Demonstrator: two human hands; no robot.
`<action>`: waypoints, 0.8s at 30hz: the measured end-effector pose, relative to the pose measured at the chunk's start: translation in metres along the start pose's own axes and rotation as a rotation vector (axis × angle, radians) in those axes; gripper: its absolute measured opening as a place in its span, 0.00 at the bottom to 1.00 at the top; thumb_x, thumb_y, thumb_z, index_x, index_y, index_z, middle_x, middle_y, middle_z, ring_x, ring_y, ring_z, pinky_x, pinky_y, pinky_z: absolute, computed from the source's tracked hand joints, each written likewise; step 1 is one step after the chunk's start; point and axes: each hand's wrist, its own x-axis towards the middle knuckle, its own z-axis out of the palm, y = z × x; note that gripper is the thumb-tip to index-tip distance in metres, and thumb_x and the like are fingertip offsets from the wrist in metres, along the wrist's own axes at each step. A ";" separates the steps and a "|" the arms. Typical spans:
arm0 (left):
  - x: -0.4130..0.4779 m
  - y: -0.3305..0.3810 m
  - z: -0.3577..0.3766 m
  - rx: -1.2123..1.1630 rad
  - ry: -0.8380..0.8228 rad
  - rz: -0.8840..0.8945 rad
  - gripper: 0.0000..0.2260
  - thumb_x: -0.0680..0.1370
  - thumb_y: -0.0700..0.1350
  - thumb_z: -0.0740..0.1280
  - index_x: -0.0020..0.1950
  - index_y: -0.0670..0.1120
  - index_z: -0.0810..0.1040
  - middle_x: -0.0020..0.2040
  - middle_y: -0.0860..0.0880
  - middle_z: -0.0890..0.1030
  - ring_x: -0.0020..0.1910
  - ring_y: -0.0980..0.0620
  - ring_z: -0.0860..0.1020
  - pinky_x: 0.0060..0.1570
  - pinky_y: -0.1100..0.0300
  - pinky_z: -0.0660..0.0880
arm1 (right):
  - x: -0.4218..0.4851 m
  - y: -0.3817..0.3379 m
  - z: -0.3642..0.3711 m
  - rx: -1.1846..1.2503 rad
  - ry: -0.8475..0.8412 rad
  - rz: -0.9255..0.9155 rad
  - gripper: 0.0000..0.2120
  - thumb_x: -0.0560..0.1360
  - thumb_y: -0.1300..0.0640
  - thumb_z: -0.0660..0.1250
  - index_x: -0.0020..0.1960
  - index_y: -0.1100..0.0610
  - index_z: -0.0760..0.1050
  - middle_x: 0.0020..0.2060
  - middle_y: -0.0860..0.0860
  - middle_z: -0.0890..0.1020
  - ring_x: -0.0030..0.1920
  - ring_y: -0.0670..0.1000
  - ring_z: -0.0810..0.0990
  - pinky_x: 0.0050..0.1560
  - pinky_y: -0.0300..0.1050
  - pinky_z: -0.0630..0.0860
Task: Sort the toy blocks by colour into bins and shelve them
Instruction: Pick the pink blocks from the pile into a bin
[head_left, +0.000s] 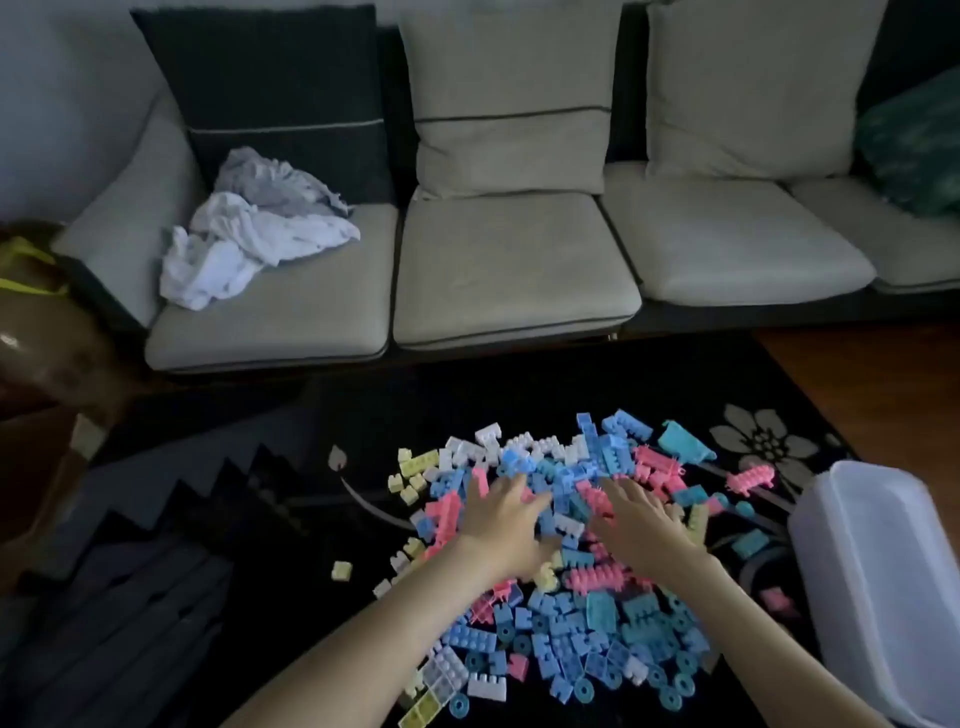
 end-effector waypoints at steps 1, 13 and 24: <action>0.002 0.000 0.017 0.023 -0.023 0.026 0.31 0.78 0.65 0.53 0.78 0.55 0.50 0.79 0.45 0.44 0.77 0.43 0.44 0.72 0.35 0.41 | 0.004 0.003 0.015 -0.043 0.014 -0.016 0.29 0.80 0.44 0.52 0.77 0.47 0.45 0.76 0.50 0.49 0.76 0.56 0.48 0.73 0.59 0.51; 0.038 -0.020 0.095 0.176 0.143 0.028 0.29 0.81 0.63 0.42 0.78 0.53 0.38 0.78 0.49 0.38 0.77 0.50 0.37 0.71 0.45 0.32 | 0.052 0.005 0.094 -0.308 0.322 -0.303 0.34 0.73 0.37 0.32 0.77 0.46 0.43 0.76 0.52 0.39 0.75 0.57 0.36 0.73 0.60 0.46; 0.027 -0.019 0.094 0.113 0.187 -0.057 0.24 0.83 0.56 0.43 0.78 0.53 0.44 0.79 0.47 0.44 0.77 0.46 0.44 0.72 0.42 0.36 | 0.023 0.000 0.093 -0.319 0.441 -0.311 0.23 0.82 0.50 0.48 0.76 0.45 0.49 0.76 0.51 0.49 0.74 0.58 0.50 0.71 0.59 0.53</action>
